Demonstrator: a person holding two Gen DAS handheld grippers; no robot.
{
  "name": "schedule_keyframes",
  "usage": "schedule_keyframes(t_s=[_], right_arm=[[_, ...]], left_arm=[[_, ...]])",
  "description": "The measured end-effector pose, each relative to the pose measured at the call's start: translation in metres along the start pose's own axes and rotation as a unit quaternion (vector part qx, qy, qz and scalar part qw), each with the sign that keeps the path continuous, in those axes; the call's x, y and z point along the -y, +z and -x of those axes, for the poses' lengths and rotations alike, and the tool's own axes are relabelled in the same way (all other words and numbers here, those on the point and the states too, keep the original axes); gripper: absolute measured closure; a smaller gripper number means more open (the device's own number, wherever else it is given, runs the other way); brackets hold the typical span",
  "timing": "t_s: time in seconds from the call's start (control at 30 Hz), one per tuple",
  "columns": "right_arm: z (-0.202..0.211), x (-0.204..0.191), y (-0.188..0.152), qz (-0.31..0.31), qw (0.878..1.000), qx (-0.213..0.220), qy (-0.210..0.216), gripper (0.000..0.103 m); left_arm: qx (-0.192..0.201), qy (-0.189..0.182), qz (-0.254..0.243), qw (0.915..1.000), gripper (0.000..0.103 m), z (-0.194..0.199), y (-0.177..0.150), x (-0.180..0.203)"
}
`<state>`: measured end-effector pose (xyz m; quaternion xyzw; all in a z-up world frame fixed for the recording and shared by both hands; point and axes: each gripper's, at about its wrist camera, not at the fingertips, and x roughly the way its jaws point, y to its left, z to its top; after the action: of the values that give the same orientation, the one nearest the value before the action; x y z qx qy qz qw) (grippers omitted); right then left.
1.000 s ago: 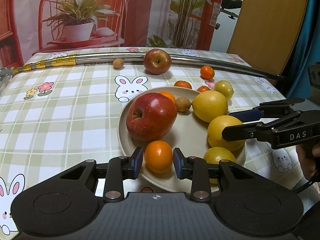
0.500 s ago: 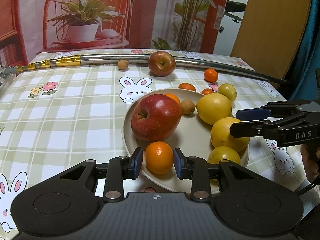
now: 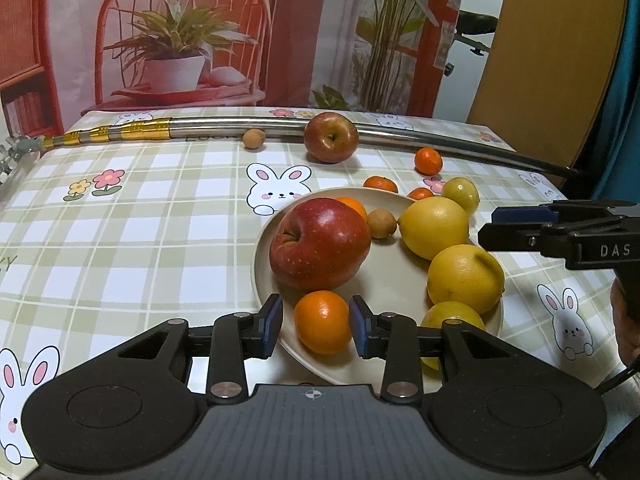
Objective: Organize fruits
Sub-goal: 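Lower the lemon into the plate and open the right tool while the left tool releases the mandarin, then move the left tool to a brown longan by the steel pole while the right tool approaches a red apple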
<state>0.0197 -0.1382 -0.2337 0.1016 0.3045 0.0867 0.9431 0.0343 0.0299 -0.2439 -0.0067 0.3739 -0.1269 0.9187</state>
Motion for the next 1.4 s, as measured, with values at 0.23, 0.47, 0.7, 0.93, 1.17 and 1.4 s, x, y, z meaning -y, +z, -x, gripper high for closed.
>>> schedule_keyframes(t_s=[0.23, 0.47, 0.7, 0.93, 1.17, 1.4], right_arm=[[0.005, 0.004, 0.004, -0.008, 1.000, 0.019, -0.024, 0.048], [0.011, 0.008, 0.011, -0.010, 0.999, 0.029, -0.045, 0.043], [0.016, 0.007, 0.025, -0.004, 0.997, 0.045, -0.067, 0.043], [0.015, 0.013, 0.052, -0.007, 0.994, 0.056, -0.094, 0.044], [0.006, 0.023, 0.074, -0.027, 0.991, 0.062, -0.116, 0.044], [-0.011, 0.033, 0.090, -0.038, 0.989, 0.066, -0.129, 0.044]], left_arm=[[0.010, 0.003, -0.001, 0.9999, 0.063, 0.005, 0.001, -0.001], [0.033, -0.012, 0.011, 0.9993, 0.063, 0.016, 0.008, -0.007], [0.056, -0.006, 0.045, 0.9974, 0.063, 0.027, 0.030, -0.027], [0.074, 0.002, 0.086, 0.9935, 0.063, 0.032, 0.074, -0.057], [0.080, -0.008, 0.089, 0.9928, 0.063, 0.019, 0.113, -0.066], [0.083, -0.017, 0.049, 0.9952, 0.063, -0.026, 0.138, -0.064]])
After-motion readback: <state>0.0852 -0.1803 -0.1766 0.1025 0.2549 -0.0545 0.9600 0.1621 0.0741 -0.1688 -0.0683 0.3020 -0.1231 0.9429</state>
